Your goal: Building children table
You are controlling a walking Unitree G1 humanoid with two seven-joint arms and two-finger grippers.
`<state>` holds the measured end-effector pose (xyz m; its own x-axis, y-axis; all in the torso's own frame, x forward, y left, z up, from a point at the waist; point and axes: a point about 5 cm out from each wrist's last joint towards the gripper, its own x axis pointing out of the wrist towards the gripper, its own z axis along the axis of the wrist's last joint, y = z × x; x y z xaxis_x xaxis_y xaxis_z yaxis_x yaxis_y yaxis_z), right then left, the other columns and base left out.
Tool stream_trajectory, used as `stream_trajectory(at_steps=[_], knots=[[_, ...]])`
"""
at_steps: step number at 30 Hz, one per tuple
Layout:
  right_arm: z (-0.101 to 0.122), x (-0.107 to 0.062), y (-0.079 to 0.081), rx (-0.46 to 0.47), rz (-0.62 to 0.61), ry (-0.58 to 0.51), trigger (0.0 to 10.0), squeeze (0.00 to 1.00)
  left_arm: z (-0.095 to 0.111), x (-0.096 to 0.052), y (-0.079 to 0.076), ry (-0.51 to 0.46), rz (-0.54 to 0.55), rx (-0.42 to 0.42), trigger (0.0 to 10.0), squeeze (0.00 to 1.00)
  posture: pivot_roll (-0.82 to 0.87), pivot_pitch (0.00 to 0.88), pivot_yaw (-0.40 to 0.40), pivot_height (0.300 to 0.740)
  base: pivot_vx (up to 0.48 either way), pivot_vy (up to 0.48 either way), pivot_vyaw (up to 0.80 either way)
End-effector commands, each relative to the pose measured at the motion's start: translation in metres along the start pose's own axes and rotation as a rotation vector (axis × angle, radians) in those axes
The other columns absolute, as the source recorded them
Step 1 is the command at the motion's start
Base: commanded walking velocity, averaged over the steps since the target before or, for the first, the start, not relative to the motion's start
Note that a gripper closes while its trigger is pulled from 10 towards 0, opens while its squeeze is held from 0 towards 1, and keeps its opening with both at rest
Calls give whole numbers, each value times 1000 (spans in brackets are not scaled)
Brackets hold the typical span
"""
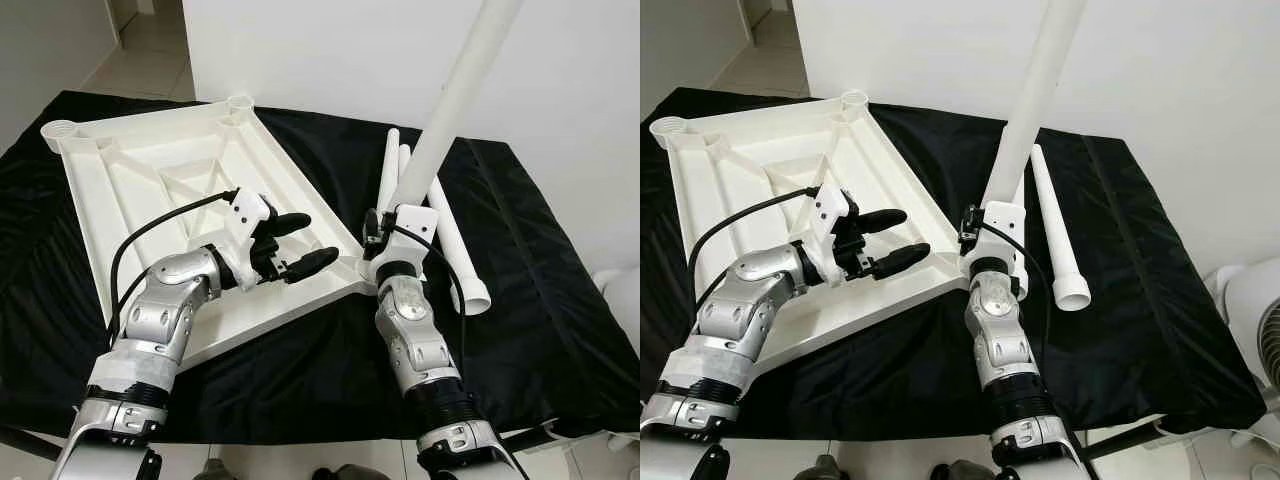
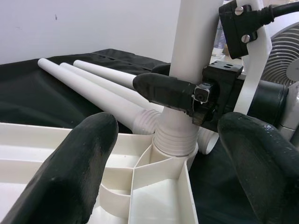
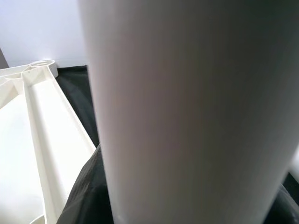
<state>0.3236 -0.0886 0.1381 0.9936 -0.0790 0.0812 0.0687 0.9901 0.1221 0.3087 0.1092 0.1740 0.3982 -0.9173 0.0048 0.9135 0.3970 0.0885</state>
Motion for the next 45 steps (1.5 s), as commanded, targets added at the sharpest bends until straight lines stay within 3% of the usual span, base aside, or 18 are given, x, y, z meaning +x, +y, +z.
stream_trajectory(at_steps=[1, 15, 16, 21, 22, 23, 36, 37, 45], knots=[[-22, -6, 5, -12, -11, 115, 10000, 0, 0, 2, 1, -1, 69, 13, 10000, 0, 86, 0, -114, 740, 0, 0, 0], [-18, -3, -4, -31, -20, 81, 10000, 0, 0, 2, 1, -2, 66, 9, 10000, 0, 81, 0, -114, 740, 0, 0, 0], [-16, -3, -4, -26, -11, 65, 10000, 1000, 0, 3, 1, -3, 67, 8, 10000, 0, 81, 0, -114, 740, 0, 0, 0], [-9, -2, -8, -50, -5, 12, 10000, 1000, 0, 3, 0, -6, 70, 4, 10000, 0, 81, 0, -117, 740, 0, 0, 0], [-6, -2, -10, -62, -2, -6, 10000, 55, 0, 3, 0, -8, 71, 2, 10000, 0, 81, 0, -119, 740, 0, 0, 0], [-3, -1, -13, -59, 4, -26, 10000, 0, 0, 3, -1, -8, 71, 1, 10000, 0, 81, 0, -119, 740, 0, 0, 0], [12, 3, -38, -113, 105, -108, 10000, 0, 0, 3, 0, -11, 79, -2, 10000, 0, 74, 0, -118, 740, 0, 0, 0], [16, 2, -48, -123, 166, -115, 10000, 0, 0, 3, 1, -12, 80, -3, 10000, 0, 71, 0, -118, 740, 0, 0, 0], [15, -5, -66, -136, 336, -92, 10000, 0, -2, 6, -8, -2, 30, -12, 10000, 0, 67, 0, -113, 740, 0, 0, 0]])
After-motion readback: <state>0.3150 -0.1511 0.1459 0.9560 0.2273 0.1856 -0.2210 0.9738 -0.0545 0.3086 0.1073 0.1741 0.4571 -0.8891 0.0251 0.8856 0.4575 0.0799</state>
